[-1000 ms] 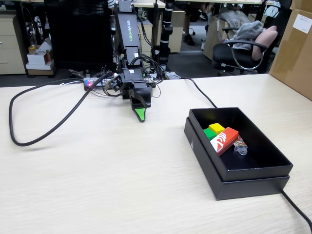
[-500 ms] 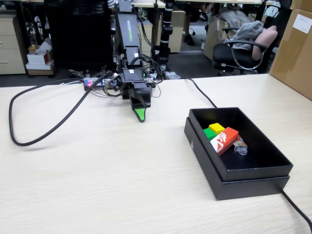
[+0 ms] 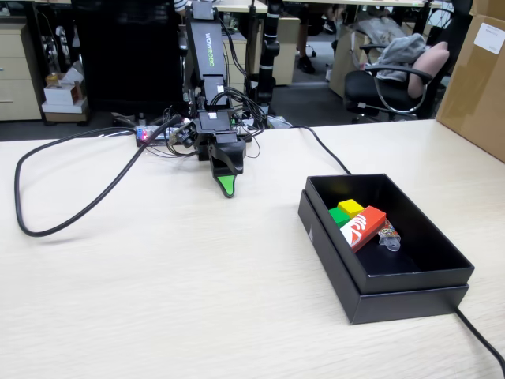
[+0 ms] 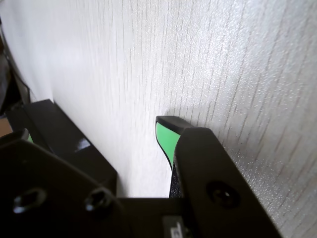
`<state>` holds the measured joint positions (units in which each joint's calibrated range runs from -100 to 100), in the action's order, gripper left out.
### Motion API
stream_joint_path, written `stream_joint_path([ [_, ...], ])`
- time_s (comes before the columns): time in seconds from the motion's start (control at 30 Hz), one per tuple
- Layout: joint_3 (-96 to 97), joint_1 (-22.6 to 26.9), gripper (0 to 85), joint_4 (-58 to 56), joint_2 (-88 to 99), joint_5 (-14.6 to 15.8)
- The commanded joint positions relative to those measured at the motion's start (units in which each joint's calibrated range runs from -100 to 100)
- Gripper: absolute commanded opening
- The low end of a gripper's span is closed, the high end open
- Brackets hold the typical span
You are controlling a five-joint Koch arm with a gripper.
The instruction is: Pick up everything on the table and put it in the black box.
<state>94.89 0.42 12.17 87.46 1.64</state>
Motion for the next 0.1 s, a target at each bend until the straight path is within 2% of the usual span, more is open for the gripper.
stream_joint_path([
  [0.0, 0.6, 0.0, 48.8, -1.1, -0.3, -0.1],
  [0.07, 0.6, 0.0, 48.8, -1.1, -0.3, -0.1],
])
